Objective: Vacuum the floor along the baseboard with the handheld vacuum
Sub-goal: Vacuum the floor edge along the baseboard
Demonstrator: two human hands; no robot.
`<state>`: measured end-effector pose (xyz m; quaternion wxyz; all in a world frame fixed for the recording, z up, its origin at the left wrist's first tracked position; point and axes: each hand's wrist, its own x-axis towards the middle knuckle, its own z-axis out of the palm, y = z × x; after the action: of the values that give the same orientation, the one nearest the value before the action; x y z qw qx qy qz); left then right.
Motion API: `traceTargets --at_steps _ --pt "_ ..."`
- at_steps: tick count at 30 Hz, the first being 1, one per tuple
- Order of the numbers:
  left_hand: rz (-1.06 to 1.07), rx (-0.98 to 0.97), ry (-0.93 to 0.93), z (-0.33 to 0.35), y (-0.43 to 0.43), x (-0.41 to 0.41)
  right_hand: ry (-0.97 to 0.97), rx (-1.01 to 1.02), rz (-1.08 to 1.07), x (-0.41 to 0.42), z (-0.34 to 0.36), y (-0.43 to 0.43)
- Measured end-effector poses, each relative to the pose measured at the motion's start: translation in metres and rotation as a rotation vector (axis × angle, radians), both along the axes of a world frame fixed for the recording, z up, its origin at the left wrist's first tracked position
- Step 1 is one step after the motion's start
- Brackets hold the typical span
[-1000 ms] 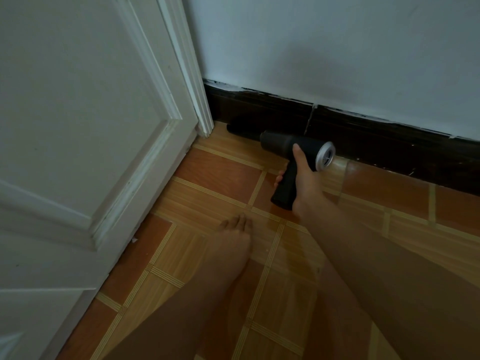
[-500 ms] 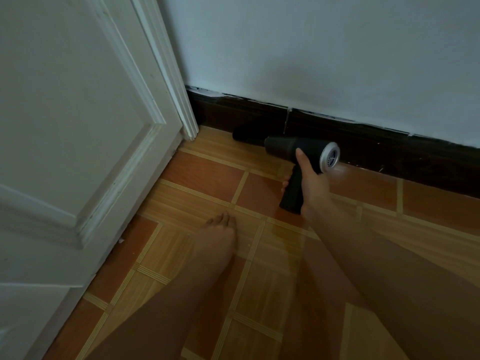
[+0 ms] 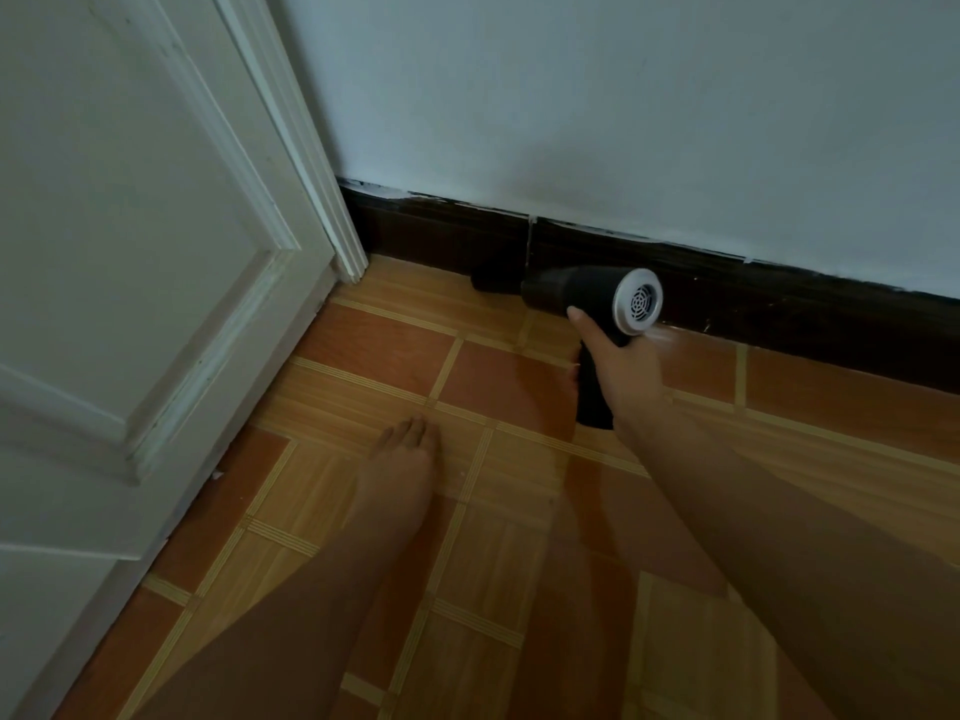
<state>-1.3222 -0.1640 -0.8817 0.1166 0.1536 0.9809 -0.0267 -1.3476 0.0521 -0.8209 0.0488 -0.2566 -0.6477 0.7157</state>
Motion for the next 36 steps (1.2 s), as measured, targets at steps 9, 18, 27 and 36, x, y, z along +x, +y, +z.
traceTargets --at_steps 9,18,27,36 --pt "-0.043 0.029 -0.010 0.004 0.013 0.010 0.030 0.196 0.045 0.015 -0.002 0.027" --pt "-0.085 0.009 -0.021 0.006 0.036 0.017 0.039 0.260 0.046 0.036 0.000 0.057" --pt "-0.171 -0.043 -0.045 0.013 0.065 0.029 0.037 0.286 0.033 0.059 0.005 0.087" --pt "-0.326 0.109 -0.073 0.015 0.096 0.048 0.013 0.250 -0.022 0.085 0.010 0.117"
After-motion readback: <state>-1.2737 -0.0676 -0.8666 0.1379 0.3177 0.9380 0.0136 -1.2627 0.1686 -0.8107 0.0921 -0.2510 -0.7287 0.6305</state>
